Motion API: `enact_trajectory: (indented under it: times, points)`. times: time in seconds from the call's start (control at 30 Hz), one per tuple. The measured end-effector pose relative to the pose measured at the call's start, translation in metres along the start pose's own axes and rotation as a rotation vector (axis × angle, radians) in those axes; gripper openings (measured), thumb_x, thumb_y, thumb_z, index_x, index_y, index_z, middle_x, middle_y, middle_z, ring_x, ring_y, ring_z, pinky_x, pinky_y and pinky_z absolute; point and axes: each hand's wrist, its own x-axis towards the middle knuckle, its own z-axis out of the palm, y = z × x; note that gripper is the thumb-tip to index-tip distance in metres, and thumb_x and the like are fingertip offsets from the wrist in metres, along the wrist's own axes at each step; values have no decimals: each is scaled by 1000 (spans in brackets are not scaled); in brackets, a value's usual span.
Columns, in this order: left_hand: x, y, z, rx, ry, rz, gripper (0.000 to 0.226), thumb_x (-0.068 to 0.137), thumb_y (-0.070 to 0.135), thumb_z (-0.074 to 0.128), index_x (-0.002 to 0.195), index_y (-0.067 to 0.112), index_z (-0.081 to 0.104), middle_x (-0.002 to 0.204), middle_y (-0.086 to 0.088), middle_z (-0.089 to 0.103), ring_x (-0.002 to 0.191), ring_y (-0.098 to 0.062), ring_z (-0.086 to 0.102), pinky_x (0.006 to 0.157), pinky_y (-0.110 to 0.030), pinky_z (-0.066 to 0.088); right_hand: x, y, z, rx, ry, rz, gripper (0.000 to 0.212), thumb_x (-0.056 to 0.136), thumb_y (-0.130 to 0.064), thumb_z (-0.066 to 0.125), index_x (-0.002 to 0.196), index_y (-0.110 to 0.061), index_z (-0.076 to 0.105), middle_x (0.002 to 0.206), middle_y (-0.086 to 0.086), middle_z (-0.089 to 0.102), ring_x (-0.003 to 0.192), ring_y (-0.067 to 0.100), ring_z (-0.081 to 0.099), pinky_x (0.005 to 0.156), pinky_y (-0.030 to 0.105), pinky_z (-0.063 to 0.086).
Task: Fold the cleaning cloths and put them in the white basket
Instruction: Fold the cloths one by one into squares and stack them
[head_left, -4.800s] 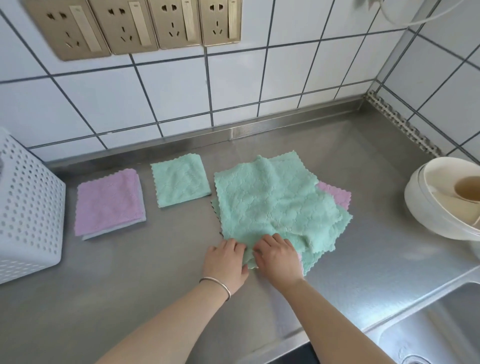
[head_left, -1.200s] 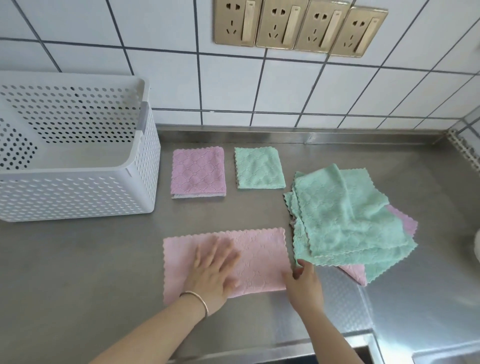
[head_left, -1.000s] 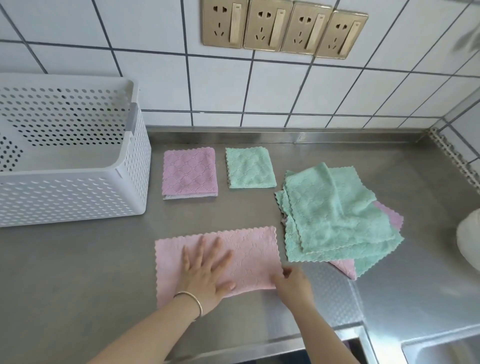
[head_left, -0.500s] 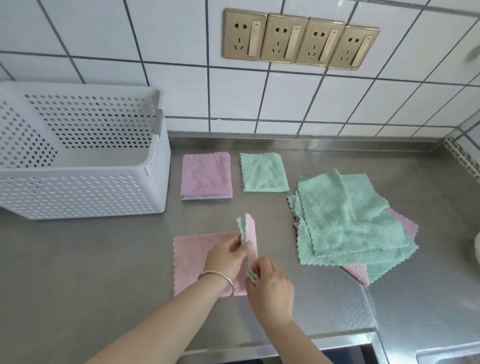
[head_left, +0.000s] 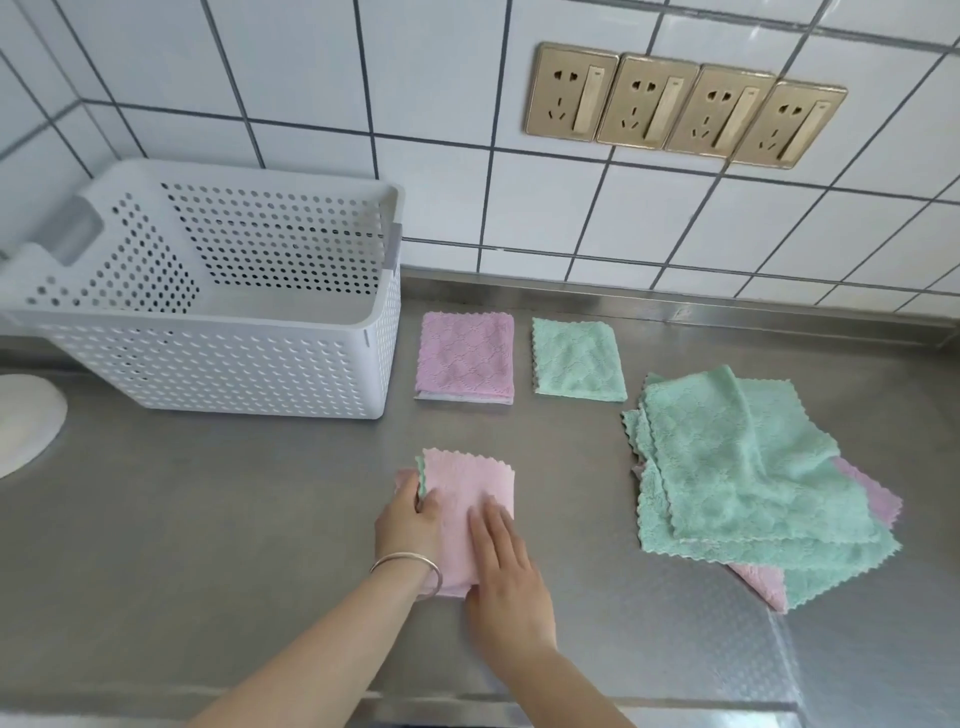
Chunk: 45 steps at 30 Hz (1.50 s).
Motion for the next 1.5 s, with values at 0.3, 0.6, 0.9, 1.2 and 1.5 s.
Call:
enact_trajectory:
  times: [0.3, 0.6, 0.9, 1.2, 1.5]
  points:
    - [16, -22, -13, 25, -19, -61, 46, 95, 12, 35, 139, 26, 39, 135, -8, 53, 117, -27, 52, 96, -28, 38, 3, 0, 17, -118, -234, -58, 68, 63, -17, 27, 130, -18, 42, 132, 2, 57, 128, 20, 34, 108, 33, 11]
    - [25, -33, -5, 259, 45, 48, 47, 91, 22, 43, 138, 24, 41, 119, -14, 62, 106, -33, 57, 89, -35, 46, 6, 5, 26, -130, -271, -211, 61, 69, -19, 34, 129, -23, 43, 135, 1, 54, 130, 23, 32, 108, 38, 11]
    - [36, -34, -8, 304, 180, 90, 31, 87, 22, 42, 70, 1, 58, 83, -30, 62, 68, -41, 49, 63, -39, 44, 7, 9, 24, -153, -289, -309, 62, 75, -52, 45, 133, -30, 42, 142, -1, 47, 132, 23, 32, 108, 41, 14]
    - [44, -41, -7, 251, 277, 66, 37, 89, 18, 49, 125, 22, 54, 116, -10, 62, 103, -33, 57, 80, -37, 45, 20, 23, 8, -80, -156, -205, 49, 89, -38, 35, 136, -22, 41, 140, 0, 48, 131, 17, 33, 107, 32, 19]
    - [32, -74, 5, 944, 92, 588, 61, 78, 37, 31, 133, 13, 43, 144, 1, 42, 144, -11, 3, 109, -47, 8, 39, 18, 33, -221, -191, -237, 52, 92, -39, 26, 140, -20, 32, 157, 5, -4, 144, 26, -3, 111, 42, 8]
